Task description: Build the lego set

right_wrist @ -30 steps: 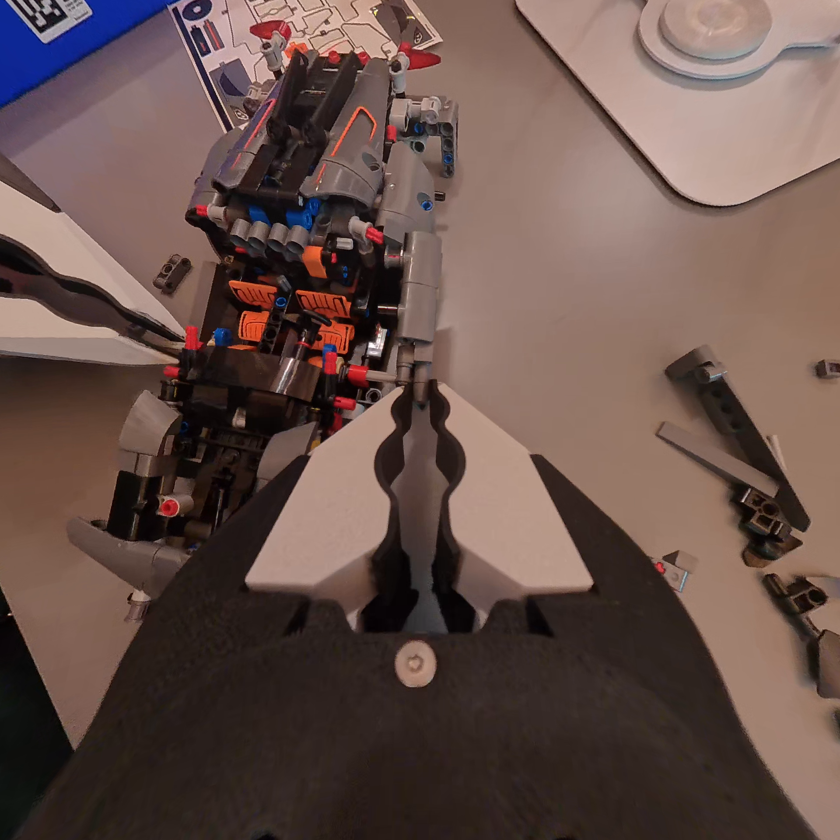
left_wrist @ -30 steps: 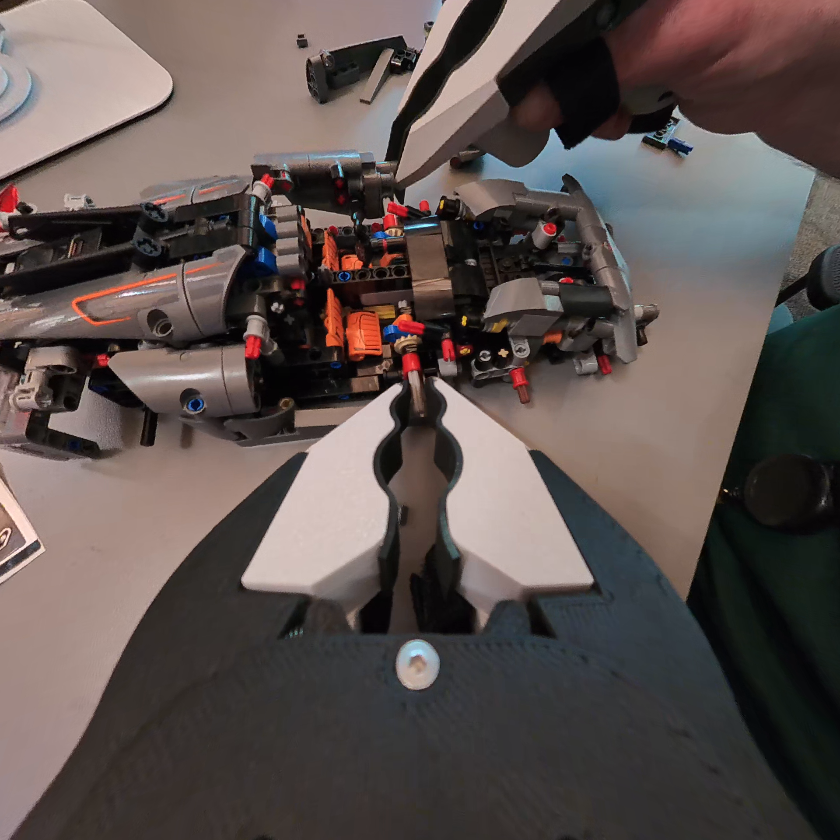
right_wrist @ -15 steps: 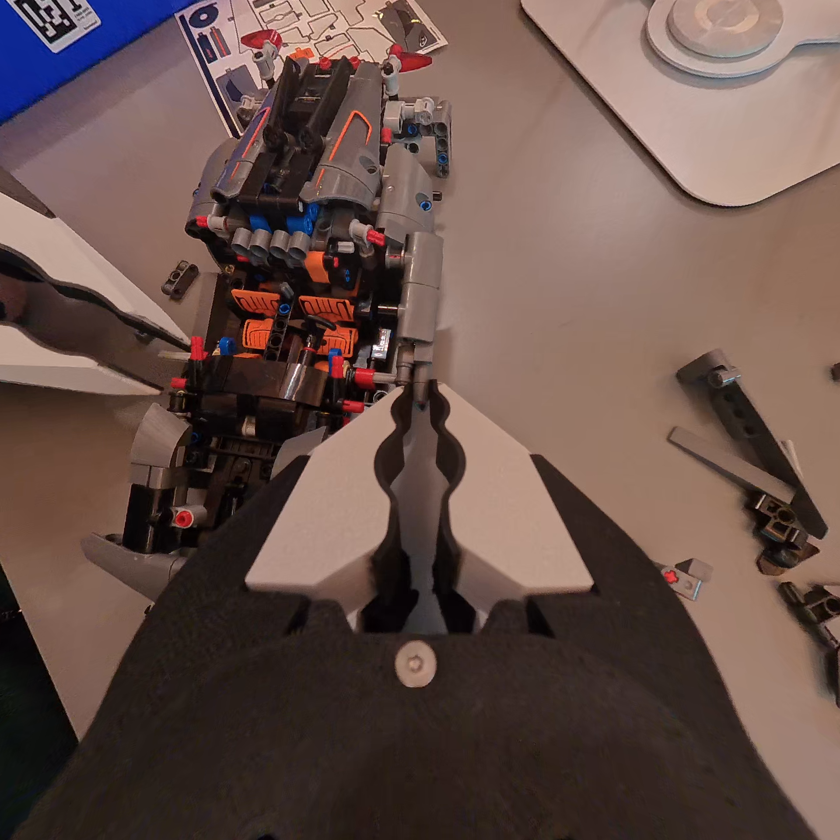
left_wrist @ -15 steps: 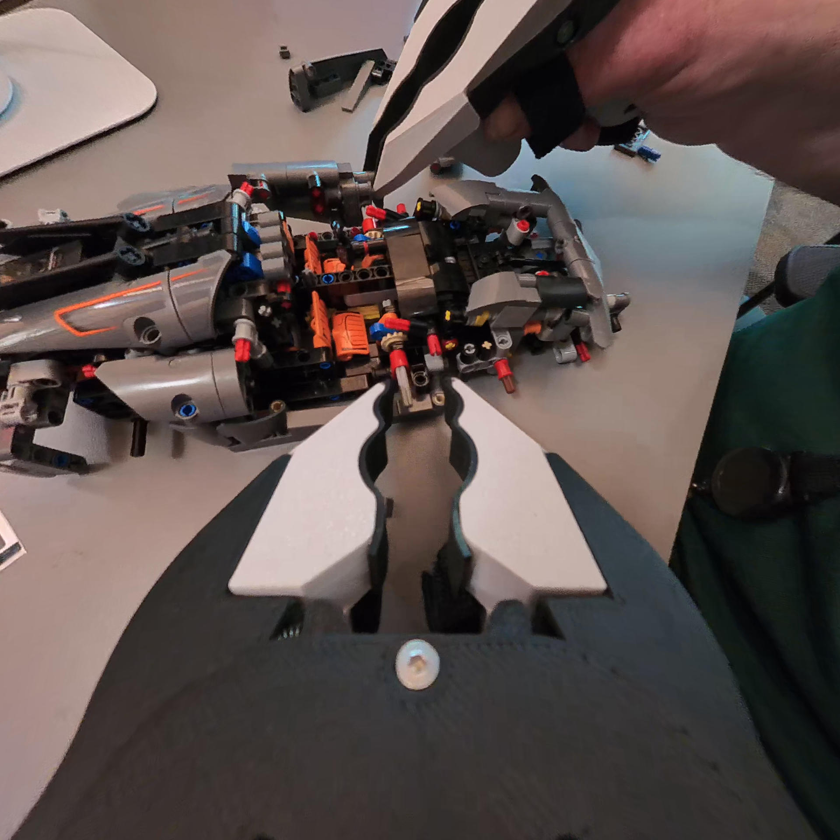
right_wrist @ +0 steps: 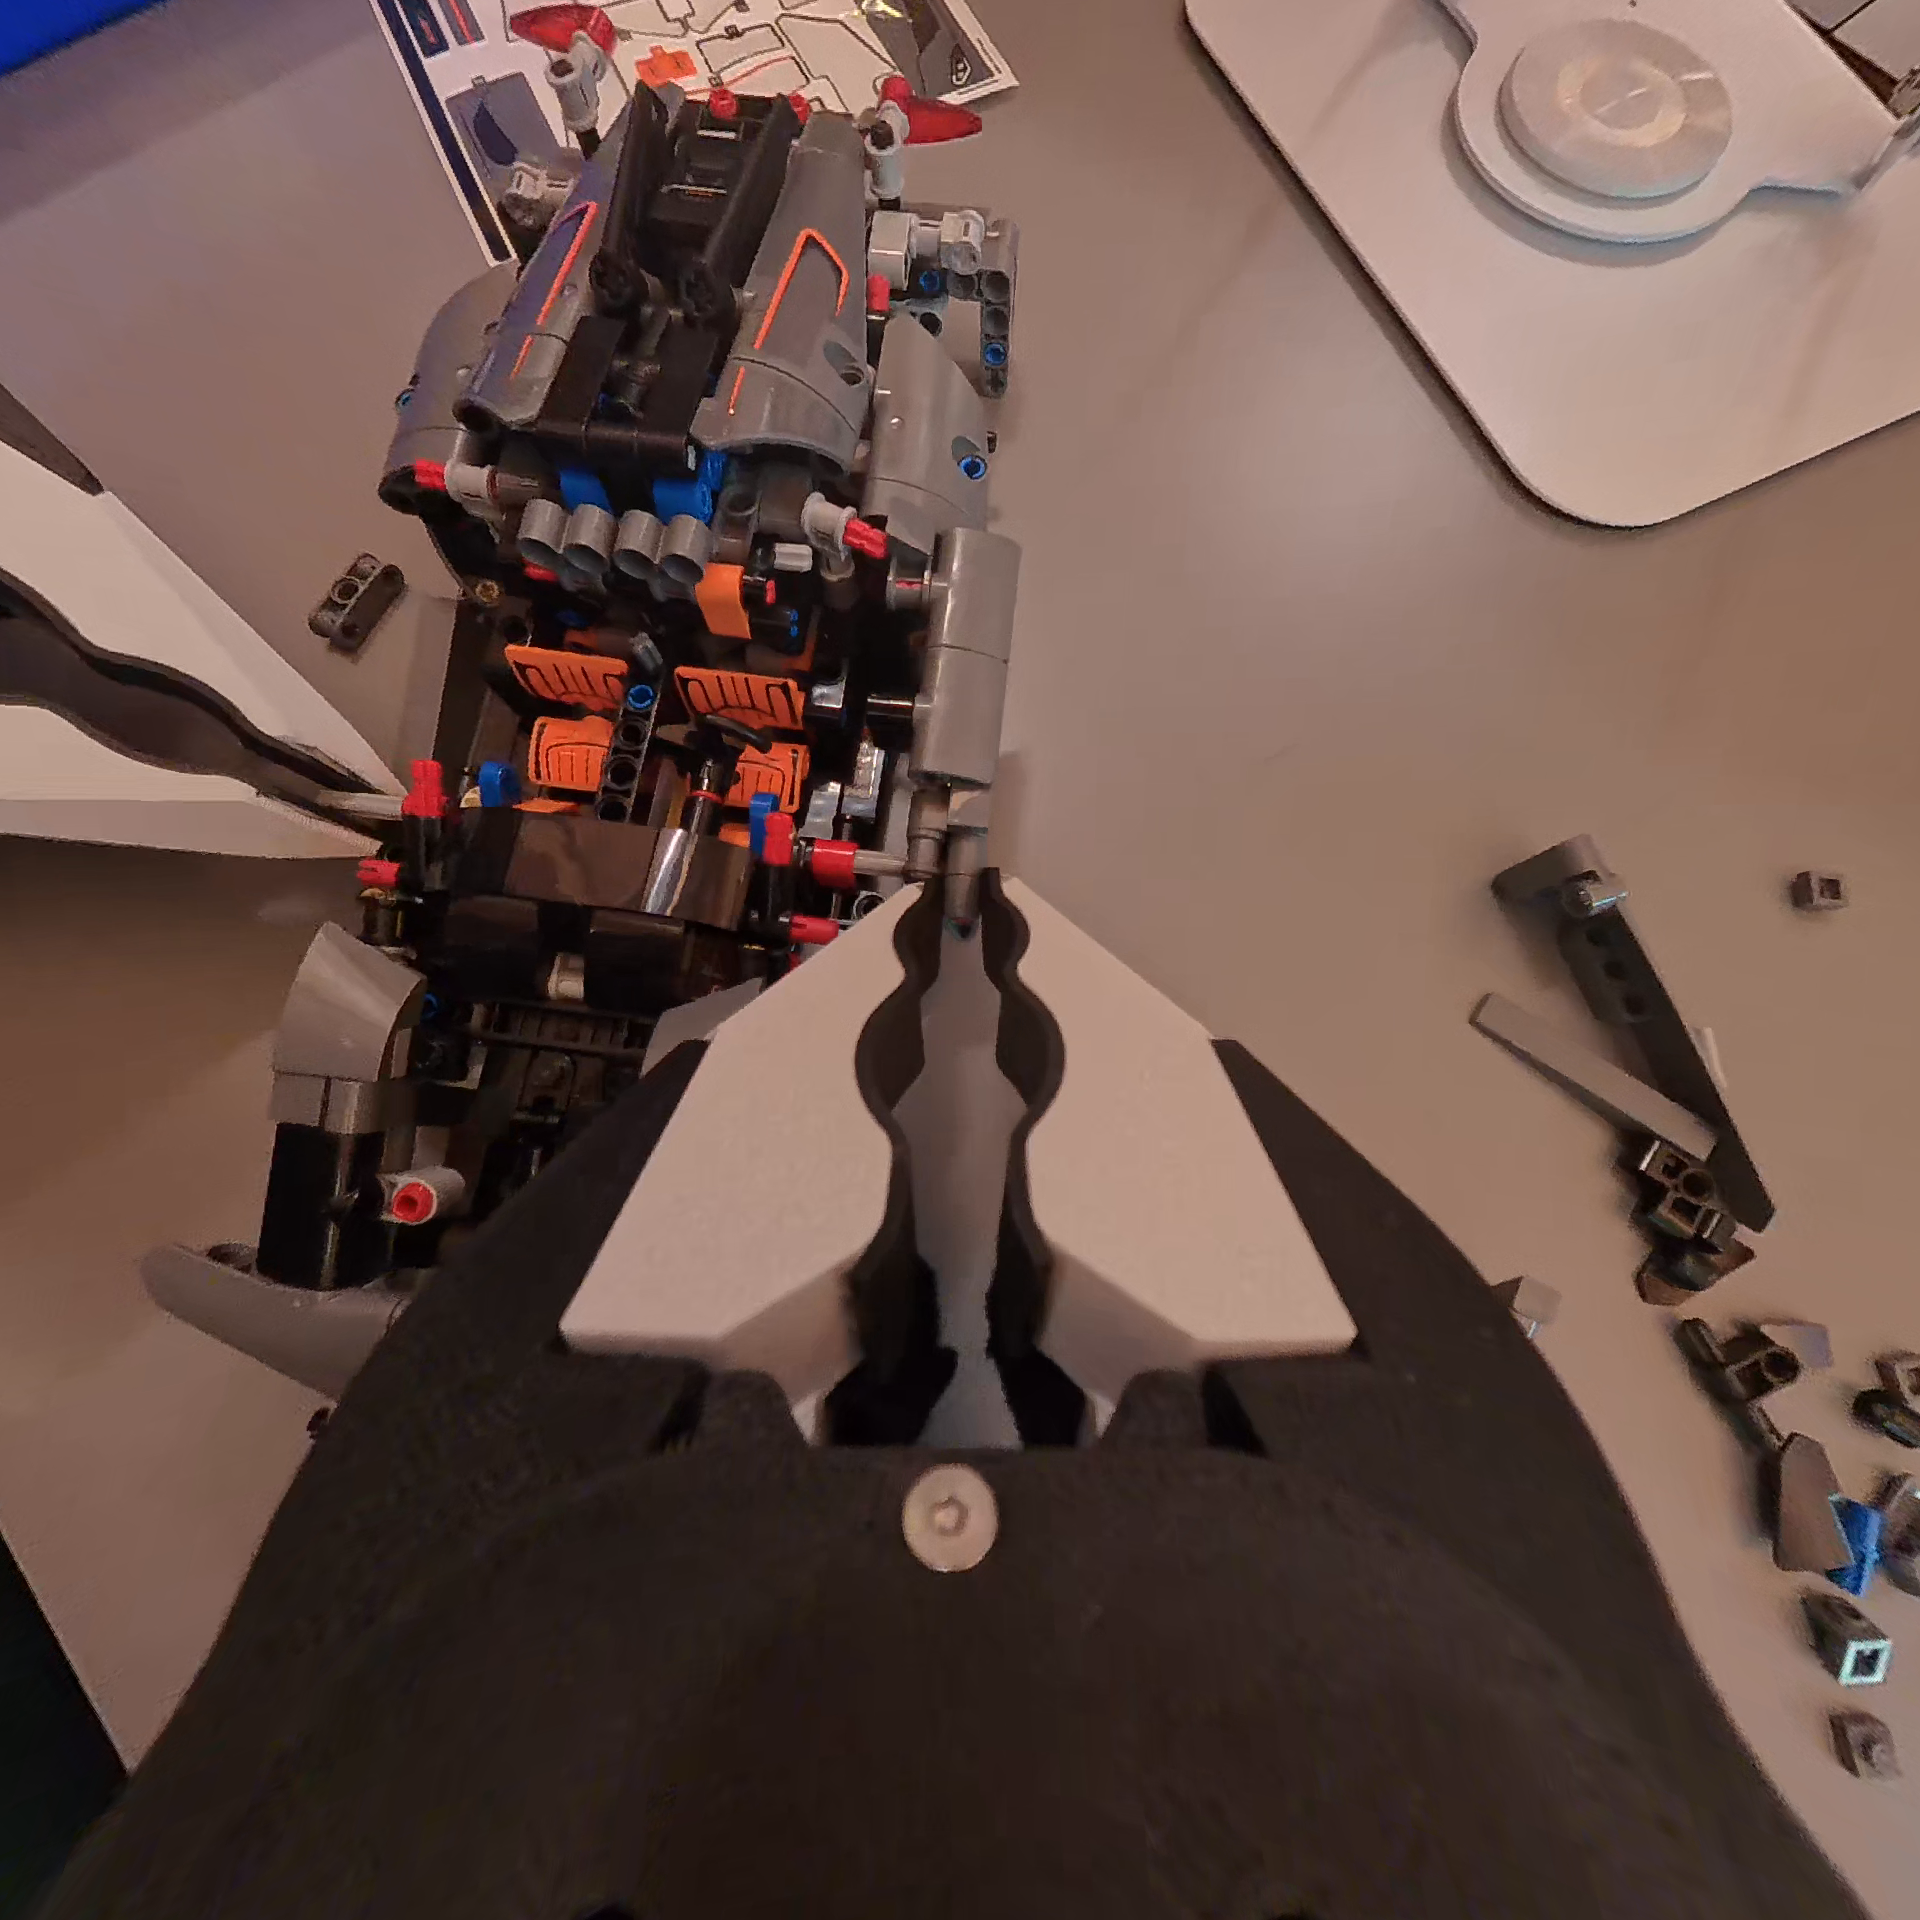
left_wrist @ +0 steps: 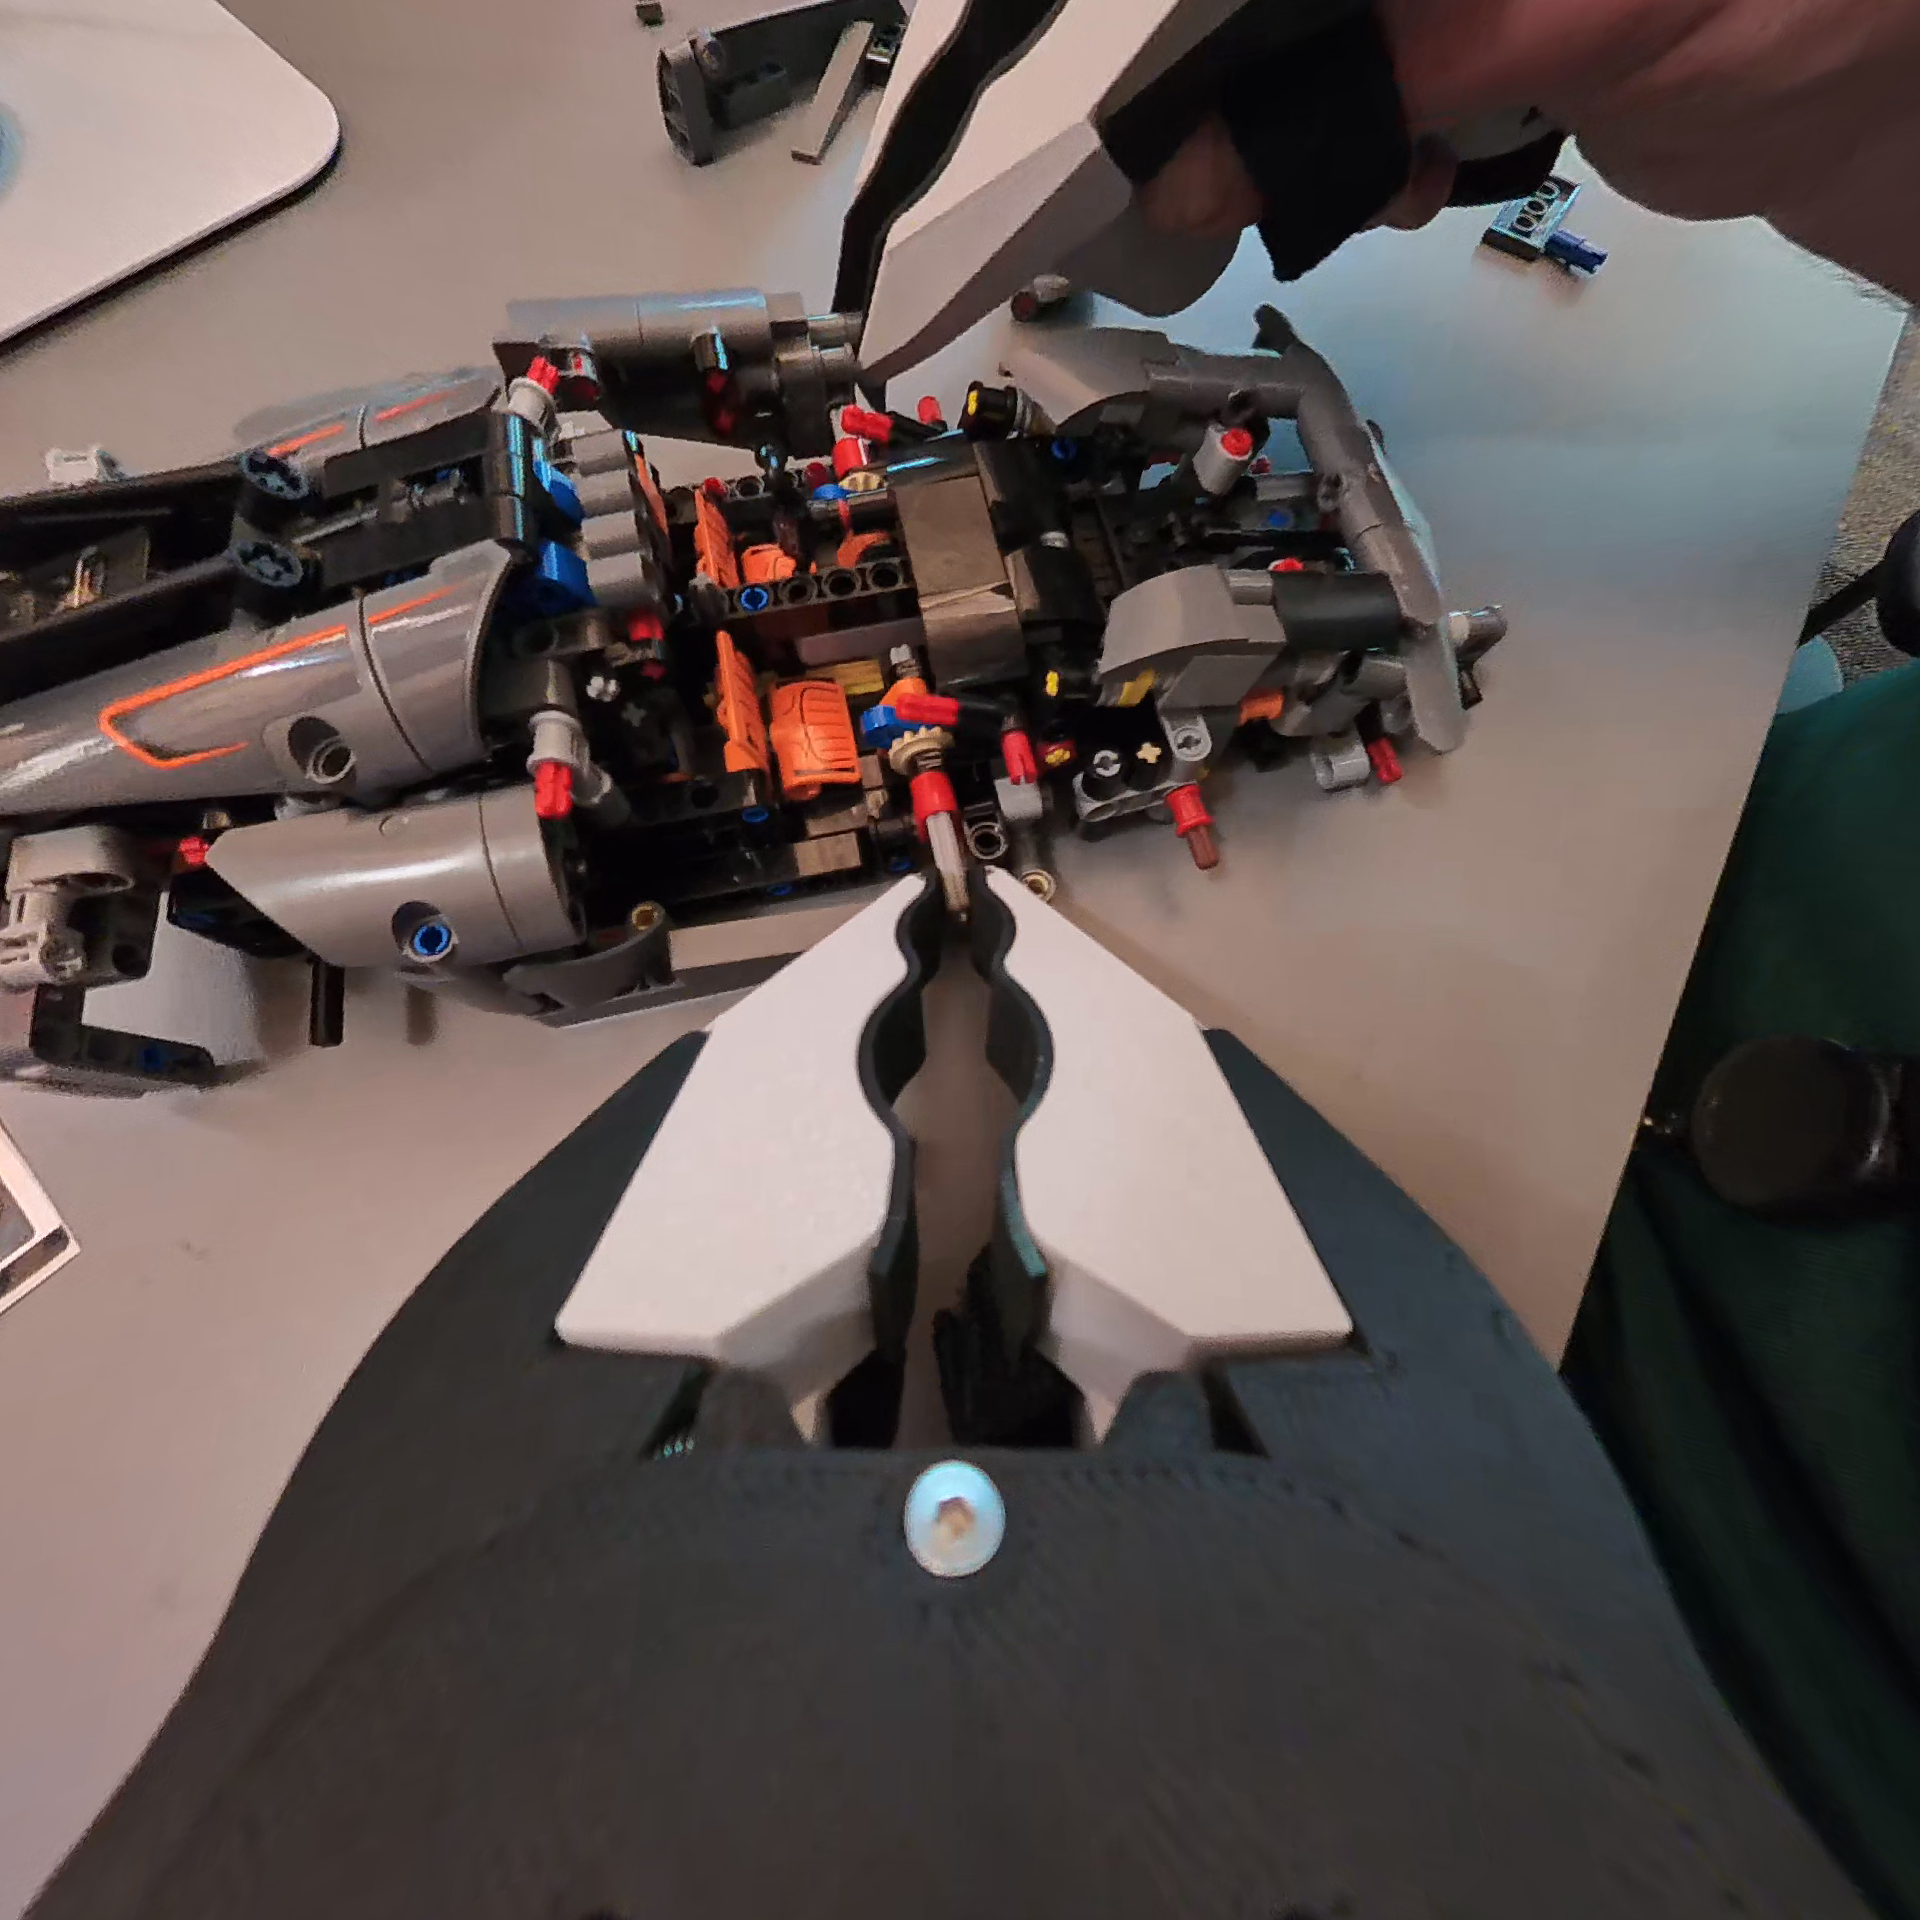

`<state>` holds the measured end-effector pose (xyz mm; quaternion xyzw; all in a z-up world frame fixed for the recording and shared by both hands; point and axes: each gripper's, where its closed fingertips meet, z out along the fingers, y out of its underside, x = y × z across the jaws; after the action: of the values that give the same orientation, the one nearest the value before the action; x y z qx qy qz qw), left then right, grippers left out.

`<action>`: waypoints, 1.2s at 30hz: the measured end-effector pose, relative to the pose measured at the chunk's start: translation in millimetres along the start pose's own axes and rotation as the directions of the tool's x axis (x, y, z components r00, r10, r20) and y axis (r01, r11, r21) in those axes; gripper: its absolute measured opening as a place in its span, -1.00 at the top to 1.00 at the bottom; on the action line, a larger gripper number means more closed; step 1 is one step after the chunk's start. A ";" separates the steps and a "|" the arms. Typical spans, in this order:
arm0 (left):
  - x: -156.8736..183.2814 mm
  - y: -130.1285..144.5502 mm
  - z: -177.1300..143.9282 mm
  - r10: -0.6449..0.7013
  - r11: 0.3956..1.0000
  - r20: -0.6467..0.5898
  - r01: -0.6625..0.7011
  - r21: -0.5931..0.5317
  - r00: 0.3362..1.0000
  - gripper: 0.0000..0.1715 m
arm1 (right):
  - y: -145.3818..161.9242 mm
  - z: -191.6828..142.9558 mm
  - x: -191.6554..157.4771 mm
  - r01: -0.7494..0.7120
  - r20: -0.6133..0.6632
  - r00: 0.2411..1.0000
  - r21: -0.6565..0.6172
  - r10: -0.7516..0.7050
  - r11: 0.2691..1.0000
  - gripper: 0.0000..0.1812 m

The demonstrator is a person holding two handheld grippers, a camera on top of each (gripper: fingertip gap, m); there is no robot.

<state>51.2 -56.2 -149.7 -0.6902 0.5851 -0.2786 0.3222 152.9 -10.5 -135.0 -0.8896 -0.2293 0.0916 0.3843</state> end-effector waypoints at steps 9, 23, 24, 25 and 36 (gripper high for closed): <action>0.9 -0.8 0.6 0.004 1.000 -0.012 -0.004 0.000 1.000 0.97 | -0.5 2.3 -5.5 0.045 0.033 0.998 -0.008 -0.044 0.999 0.94; 1.4 -1.1 0.4 -0.002 1.000 -0.016 0.003 0.004 1.000 0.96 | -0.4 3.0 -5.3 0.075 0.194 0.978 0.003 -0.074 0.997 0.89; 1.4 -1.1 0.4 -0.004 1.000 -0.017 0.004 0.004 1.000 0.96 | -2.6 2.8 -7.1 0.075 0.207 0.975 0.018 -0.077 0.997 0.87; 1.3 -1.2 0.5 -0.003 1.000 -0.016 0.003 0.004 1.000 0.96 | -1.6 3.6 -7.5 0.084 0.213 0.973 0.012 -0.085 0.996 0.86; 0.6 -2.8 2.8 0.018 1.000 -0.029 -0.018 0.001 0.999 0.97 | -1.9 7.0 -5.3 0.152 0.290 0.945 0.016 -0.150 0.988 0.87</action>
<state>55.2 -56.2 -149.3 -0.6807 0.5956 -0.2858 0.3166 145.2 -7.5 -138.5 -0.8477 -0.3509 0.1904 0.3493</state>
